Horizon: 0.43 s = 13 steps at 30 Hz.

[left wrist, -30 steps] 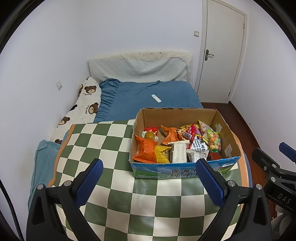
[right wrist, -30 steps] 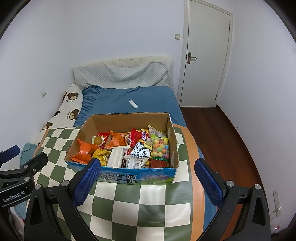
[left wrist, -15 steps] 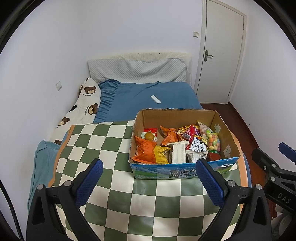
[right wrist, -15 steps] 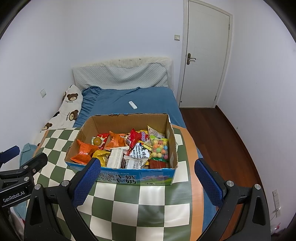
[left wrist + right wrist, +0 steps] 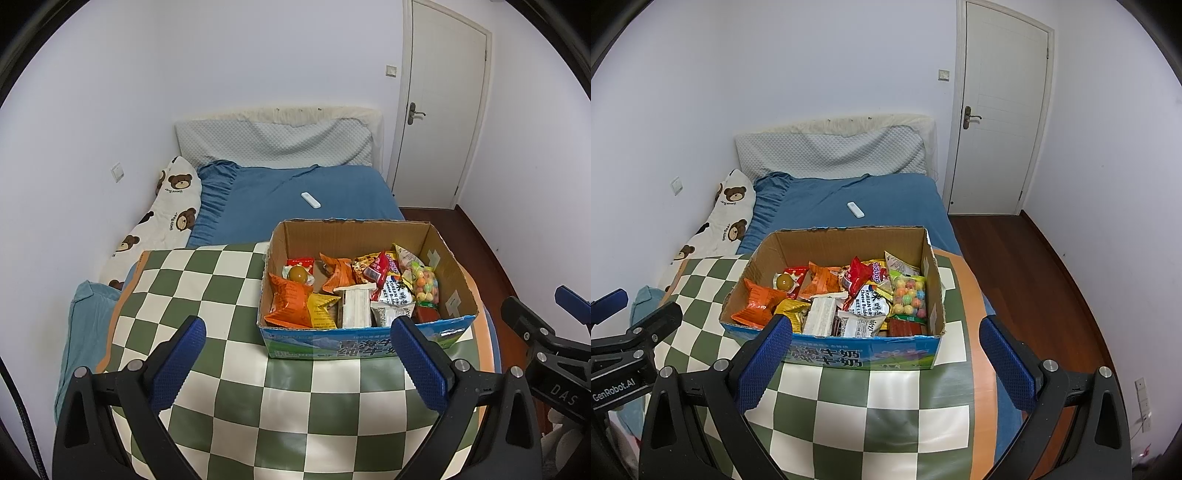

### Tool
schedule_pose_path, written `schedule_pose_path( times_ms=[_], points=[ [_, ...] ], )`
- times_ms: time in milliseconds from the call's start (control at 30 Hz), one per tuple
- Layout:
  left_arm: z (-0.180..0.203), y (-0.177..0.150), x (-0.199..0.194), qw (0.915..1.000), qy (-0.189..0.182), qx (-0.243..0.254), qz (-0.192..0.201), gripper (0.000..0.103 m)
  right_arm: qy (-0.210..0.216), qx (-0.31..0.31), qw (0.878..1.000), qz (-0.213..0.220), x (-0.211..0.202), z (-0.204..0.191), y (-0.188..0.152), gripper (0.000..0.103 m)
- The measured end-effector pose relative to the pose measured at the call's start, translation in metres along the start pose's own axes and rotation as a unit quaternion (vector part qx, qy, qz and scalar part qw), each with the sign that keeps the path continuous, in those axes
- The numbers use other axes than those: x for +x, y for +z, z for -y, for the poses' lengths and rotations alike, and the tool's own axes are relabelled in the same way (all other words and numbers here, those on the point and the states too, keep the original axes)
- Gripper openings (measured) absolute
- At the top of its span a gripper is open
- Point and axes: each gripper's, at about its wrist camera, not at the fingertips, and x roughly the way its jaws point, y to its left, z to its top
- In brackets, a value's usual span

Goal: Organize snacks

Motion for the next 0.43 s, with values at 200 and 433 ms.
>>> schedule_pose_path(
  times_ms=[200, 433],
  points=[
    [-0.0001, -0.0006, 0.0000, 1.0000, 0.000, -0.001, 0.000, 0.103, 0.000, 0.001, 1.000, 0.000, -0.0010, 0.0006, 0.0001, 0.103],
    [0.0002, 0.0027, -0.0012, 1.0000, 0.004, 0.000, 0.006, 0.103, -0.001, 0.001, 1.000, 0.000, -0.0008, 0.0003, -0.0001, 0.103]
  ],
)
